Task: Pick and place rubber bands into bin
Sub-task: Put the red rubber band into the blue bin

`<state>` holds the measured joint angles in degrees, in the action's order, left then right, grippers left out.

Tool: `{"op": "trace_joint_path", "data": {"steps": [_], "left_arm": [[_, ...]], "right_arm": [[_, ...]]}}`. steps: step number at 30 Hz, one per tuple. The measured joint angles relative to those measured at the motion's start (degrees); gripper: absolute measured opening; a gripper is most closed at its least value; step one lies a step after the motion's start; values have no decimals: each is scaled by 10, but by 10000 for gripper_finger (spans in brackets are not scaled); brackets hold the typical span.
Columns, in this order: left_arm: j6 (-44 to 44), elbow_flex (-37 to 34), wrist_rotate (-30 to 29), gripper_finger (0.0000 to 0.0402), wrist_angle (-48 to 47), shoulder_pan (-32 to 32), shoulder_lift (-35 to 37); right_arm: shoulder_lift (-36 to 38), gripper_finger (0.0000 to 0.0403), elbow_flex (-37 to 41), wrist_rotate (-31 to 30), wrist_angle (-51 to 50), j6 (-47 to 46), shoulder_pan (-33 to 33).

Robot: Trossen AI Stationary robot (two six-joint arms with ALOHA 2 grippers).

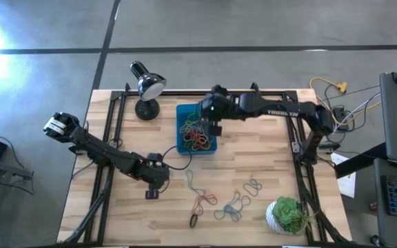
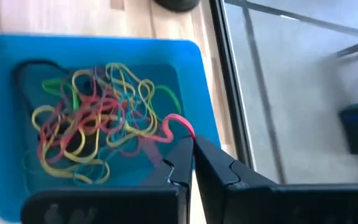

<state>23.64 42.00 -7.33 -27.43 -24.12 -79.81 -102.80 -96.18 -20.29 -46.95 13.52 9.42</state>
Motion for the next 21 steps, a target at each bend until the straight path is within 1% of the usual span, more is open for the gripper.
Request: {"op": "trace_joint_path", "data": {"steps": [5, 9, 14, 21], "left_arm": [[-5, 0, -5, 130, 0, 0, 0], [-5, 0, -6, 130, 0, 0, 0], [-6, 1, -6, 130, 1, 0, 0], [-6, 1, -7, 130, 1, 0, 0]], "right_arm": [[-1, 9, 11, 80, 57, 6, 39], [-8, 9, 17, 112, 96, 18, 54], [-28, 9, 19, 173, 126, 22, 65], [-58, 9, 21, 182, 134, 31, 69]]}}
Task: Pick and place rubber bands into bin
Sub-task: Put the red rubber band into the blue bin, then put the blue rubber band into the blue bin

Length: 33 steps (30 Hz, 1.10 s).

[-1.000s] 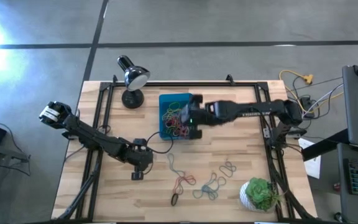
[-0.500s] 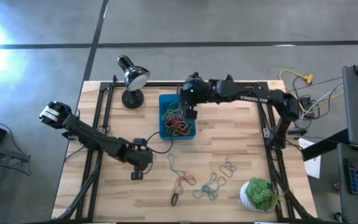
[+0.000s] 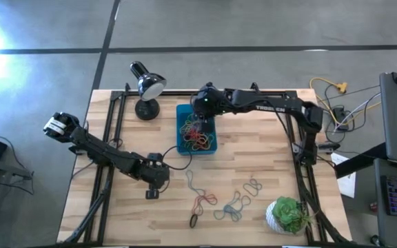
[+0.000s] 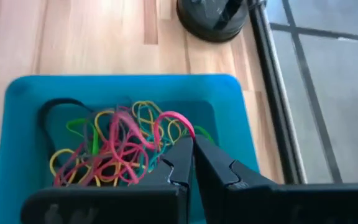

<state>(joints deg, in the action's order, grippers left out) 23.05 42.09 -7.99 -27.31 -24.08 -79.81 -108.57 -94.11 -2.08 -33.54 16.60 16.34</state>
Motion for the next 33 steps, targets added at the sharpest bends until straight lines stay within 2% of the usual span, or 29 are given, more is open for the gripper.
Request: {"op": "trace_joint_path", "data": {"steps": [5, 8, 11, 20, 23, 29, 33], "left_arm": [[0, 0, 0, 130, 0, 0, 0], [0, 0, 0, 130, 1, 1, 0], [0, 0, 0, 130, 1, 1, 0], [1, 6, 0, 130, 6, 1, 0], [-17, 11, 0, 130, 33, 1, 1], [-112, 15, 1, 130, 158, 1, 1], [-176, 15, 2, 130, 209, 1, 1]], "right_arm": [[-23, 9, -1, 14, 0, -10, 1], [-38, 19, -1, 50, -1, -19, 6], [-50, 43, -1, 78, -2, -39, 14], [-49, 128, 0, 83, -27, -43, 14], [-32, 145, 0, 93, -54, -42, 6], [6, 159, 1, 170, -147, -49, -29], [22, 157, 3, 176, -217, -75, -69]]}}
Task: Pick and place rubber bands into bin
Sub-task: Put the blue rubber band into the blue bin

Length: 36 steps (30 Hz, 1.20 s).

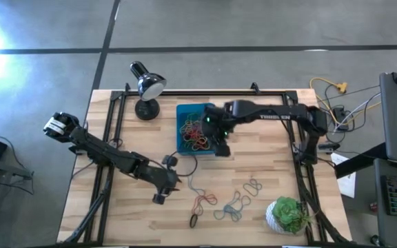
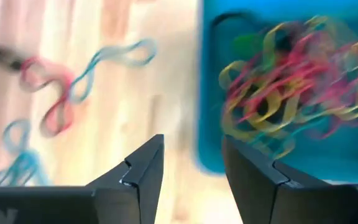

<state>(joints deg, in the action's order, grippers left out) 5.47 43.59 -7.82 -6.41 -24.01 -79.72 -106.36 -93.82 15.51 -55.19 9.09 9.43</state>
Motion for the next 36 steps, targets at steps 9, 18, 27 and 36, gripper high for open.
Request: {"op": "trace_joint_path", "data": {"steps": [9, 18, 27, 36], "left_arm": [[-89, 36, 0, 130, -5, 0, -5], [-155, 102, 2, 130, -55, 7, -84], [-195, 214, -1, 130, -205, 33, -182], [-224, 287, 7, 130, -265, 40, -255]], "right_arm": [[4, 148, 22, 0, -76, -92, -114], [4, 143, 50, -71, -67, -202, -240], [4, 146, 77, -213, -64, -344, -343], [4, 144, 100, -325, -62, -431, -418]]}}
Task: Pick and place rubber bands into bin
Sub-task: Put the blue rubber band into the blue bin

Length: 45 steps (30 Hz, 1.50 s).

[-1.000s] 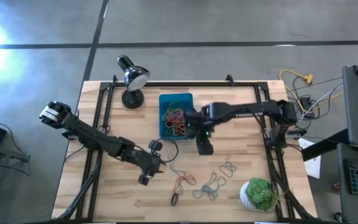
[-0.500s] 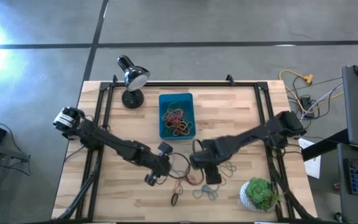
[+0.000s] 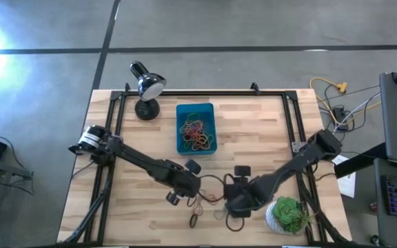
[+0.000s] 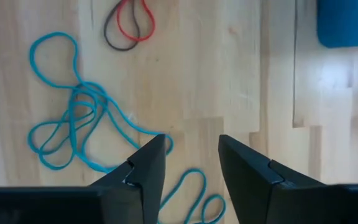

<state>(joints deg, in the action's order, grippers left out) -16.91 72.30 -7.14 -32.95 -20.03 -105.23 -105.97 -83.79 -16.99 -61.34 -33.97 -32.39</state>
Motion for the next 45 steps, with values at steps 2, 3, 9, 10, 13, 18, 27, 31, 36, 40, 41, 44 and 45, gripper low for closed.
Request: {"op": "trace_joint_path", "data": {"steps": [2, 3, 9, 10, 13, 18, 27, 31, 36, 40, 41, 44, 45], "left_arm": [[0, 6, 11, 130, 0, 2, -5], [0, 7, 13, 130, -3, 3, -6], [1, 7, 37, 130, 5, 5, -16], [1, 7, 38, 130, 10, 5, -19], [1, 7, 39, 130, 10, 6, -33], [1, 7, 38, 130, 11, 10, -50], [1, 9, 40, 130, 11, 24, -56], [0, 15, 55, 130, 7, 25, -71], [0, 27, 68, 130, -2, 26, -87], [0, 37, 93, 130, -15, 33, -92], [0, 40, 100, 130, -19, 35, -93], [0, 46, 115, 130, -27, 42, -97], [0, 47, 117, 130, -30, 43, -98]], "right_arm": [[0, 141, 5, -11, -1, -18, -9], [0, 139, 6, -13, -1, -26, -13], [2, 128, 10, -48, -29, -79, -38], [2, 126, 11, -57, -39, -94, -44], [4, 121, 19, -88, -61, -143, -61], [8, 114, 41, -117, -63, -204, -88], [14, 101, 61, -121, -60, -261, -99], [14, 96, 68, -128, -59, -264, -100], [14, 91, 79, -132, -58, -275, -100], [14, 91, 85, -132, -57, -287, -100], [14, 91, 86, -132, -57, -287, -100], [14, 89, 86, -132, -56, -287, -100], [14, 87, 86, -132, -55, -287, -100]]}}
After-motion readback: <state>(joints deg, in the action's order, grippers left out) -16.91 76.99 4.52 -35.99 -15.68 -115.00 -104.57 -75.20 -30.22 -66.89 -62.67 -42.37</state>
